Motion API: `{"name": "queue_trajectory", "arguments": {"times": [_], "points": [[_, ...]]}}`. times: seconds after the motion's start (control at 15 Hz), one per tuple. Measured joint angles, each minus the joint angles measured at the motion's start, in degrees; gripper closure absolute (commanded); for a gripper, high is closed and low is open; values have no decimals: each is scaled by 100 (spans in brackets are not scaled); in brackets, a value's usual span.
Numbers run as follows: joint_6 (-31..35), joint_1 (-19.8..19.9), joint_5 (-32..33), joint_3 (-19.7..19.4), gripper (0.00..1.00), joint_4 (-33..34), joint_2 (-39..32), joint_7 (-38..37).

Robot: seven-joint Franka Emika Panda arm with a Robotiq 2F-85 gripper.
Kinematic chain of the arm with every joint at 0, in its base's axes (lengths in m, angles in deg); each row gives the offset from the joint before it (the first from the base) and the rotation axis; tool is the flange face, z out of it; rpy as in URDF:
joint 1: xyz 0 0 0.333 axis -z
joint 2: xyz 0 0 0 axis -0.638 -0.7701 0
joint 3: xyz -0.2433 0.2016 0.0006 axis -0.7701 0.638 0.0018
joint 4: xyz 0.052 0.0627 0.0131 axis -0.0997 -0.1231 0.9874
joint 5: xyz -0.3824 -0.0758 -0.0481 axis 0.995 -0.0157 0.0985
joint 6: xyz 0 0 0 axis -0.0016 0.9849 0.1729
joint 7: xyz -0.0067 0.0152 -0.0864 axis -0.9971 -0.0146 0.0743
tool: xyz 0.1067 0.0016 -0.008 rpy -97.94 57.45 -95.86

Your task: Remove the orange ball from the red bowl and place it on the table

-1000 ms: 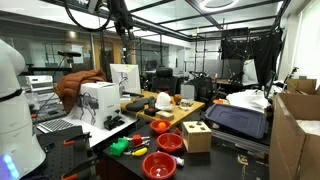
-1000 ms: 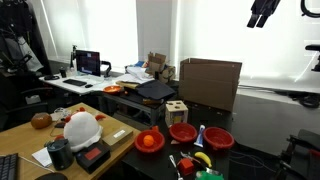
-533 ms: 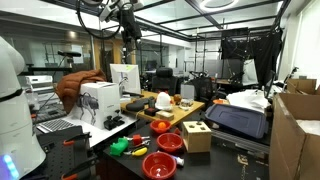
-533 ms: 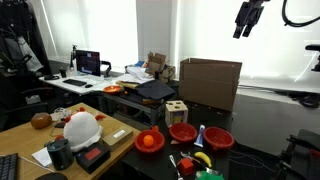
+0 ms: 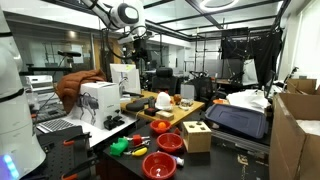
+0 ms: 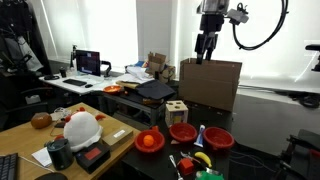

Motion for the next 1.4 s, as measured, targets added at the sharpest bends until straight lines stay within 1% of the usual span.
{"name": "queue_trajectory", "arguments": {"times": [0.2, 0.53, 0.87, 1.13, 1.4], "points": [[99, -191, 26, 89, 0, 459, -781, -26], [246, -450, 561, 78, 0, 1121, -1961, -134], [269, -554, 792, -17, 0, 1810, -2998, -53], [270, -536, 836, -137, 0, 2410, -3676, 527], [269, -376, 836, -230, 0, 3041, -4189, 1332]]}}
